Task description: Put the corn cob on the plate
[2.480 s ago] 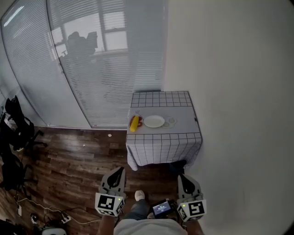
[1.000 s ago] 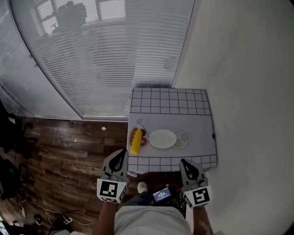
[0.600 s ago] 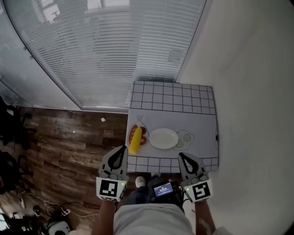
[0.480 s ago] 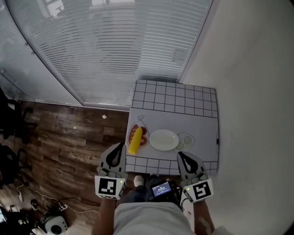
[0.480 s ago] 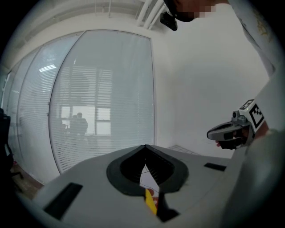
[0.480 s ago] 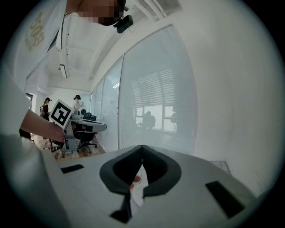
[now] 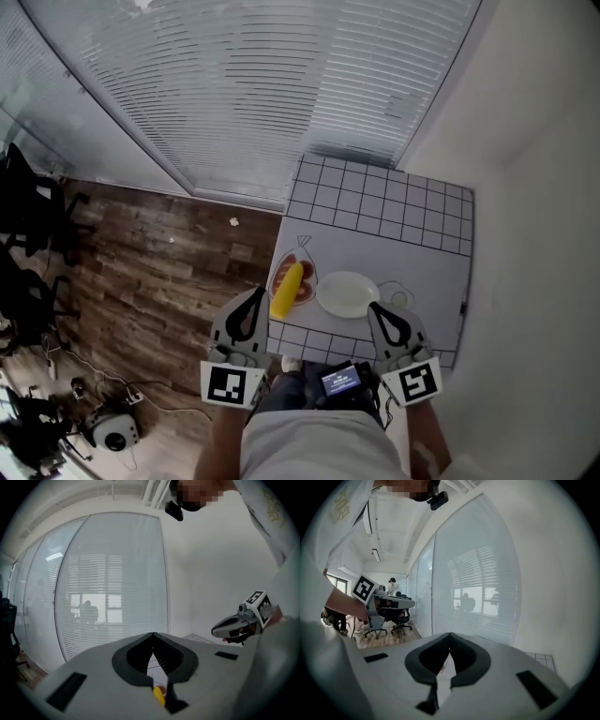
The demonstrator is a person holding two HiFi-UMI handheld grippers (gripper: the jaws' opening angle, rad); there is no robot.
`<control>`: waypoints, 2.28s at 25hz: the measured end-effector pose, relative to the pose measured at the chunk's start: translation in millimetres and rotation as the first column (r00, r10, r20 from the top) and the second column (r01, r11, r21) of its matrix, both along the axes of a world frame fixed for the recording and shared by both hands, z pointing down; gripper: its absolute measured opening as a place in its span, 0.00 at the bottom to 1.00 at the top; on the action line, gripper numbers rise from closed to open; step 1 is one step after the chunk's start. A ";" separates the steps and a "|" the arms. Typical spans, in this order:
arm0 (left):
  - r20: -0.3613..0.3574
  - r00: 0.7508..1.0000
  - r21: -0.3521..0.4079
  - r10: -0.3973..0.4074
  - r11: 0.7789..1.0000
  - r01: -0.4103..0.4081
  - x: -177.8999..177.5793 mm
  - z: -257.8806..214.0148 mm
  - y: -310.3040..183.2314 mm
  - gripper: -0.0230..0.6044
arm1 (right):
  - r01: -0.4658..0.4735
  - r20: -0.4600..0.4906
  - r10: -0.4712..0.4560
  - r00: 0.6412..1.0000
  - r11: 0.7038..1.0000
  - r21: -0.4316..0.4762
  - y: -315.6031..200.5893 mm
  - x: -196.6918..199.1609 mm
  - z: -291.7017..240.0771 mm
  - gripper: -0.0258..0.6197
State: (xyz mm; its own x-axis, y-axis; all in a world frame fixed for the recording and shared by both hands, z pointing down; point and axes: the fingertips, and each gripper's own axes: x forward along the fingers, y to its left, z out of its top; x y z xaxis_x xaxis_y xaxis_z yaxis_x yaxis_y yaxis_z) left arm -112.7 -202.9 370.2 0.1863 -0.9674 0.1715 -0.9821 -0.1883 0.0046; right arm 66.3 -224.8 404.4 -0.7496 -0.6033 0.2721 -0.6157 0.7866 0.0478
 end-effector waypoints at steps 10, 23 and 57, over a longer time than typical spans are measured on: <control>0.062 0.997 -0.108 -0.035 0.993 0.042 4.3 34.4 5.6 0.05 | 0.140 -0.073 -0.141 0.987 0.990 -0.013 -5.4 -9.3 19.0 0.05; 0.089 0.994 -0.199 -0.057 0.977 0.073 17.1 79.2 15.3 0.05 | 0.337 -0.237 -0.331 0.913 0.941 -0.016 -8.9 -26.9 56.7 0.05; 0.020 0.999 -0.518 0.026 0.855 -0.012 12.3 227.7 35.4 0.32 | 0.744 -0.519 -0.725 0.454 0.628 -0.227 -7.3 -133.2 187.6 0.29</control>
State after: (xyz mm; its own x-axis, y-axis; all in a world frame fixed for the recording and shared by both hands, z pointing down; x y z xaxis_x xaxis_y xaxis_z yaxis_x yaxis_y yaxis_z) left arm -100.4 -167.5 597.9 0.1924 -0.7339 0.6514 -0.9794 -0.1846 0.0814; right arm -66.8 -232.1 592.0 -0.6556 0.0873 0.7501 0.3296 0.9268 0.1802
